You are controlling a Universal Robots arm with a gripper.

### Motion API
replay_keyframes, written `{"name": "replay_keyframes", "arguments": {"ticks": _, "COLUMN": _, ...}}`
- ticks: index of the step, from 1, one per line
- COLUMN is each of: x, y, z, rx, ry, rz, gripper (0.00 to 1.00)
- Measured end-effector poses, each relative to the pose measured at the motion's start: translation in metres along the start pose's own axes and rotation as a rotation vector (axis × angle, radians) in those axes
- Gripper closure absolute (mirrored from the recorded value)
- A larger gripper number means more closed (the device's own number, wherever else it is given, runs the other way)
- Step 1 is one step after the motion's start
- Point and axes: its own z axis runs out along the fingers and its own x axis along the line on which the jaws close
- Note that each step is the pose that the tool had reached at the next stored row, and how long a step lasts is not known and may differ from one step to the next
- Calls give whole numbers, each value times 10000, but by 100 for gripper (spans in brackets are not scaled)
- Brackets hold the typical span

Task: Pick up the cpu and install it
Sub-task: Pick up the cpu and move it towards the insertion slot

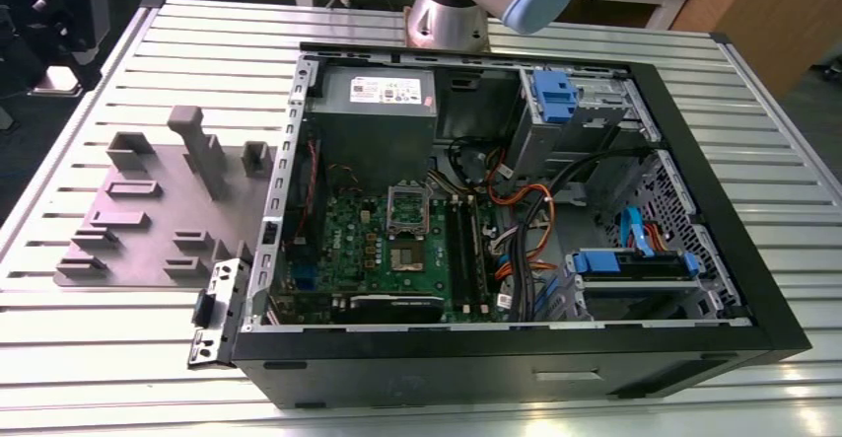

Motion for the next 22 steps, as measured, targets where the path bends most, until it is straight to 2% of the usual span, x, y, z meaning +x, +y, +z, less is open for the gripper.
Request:
{"name": "replay_keyframes", "arguments": {"ticks": 8, "x": -72, "y": 1, "z": 1, "rx": 0, "ry": 0, "rz": 2, "gripper": 53}}
{"name": "replay_keyframes", "arguments": {"ticks": 21, "x": -110, "y": 1, "z": 1, "rx": 0, "ry": 0, "rz": 3, "gripper": 53}}
{"name": "replay_keyframes", "arguments": {"ticks": 22, "x": -157, "y": 2, "z": 0, "rx": 0, "ry": 1, "rz": 2, "gripper": 53}}
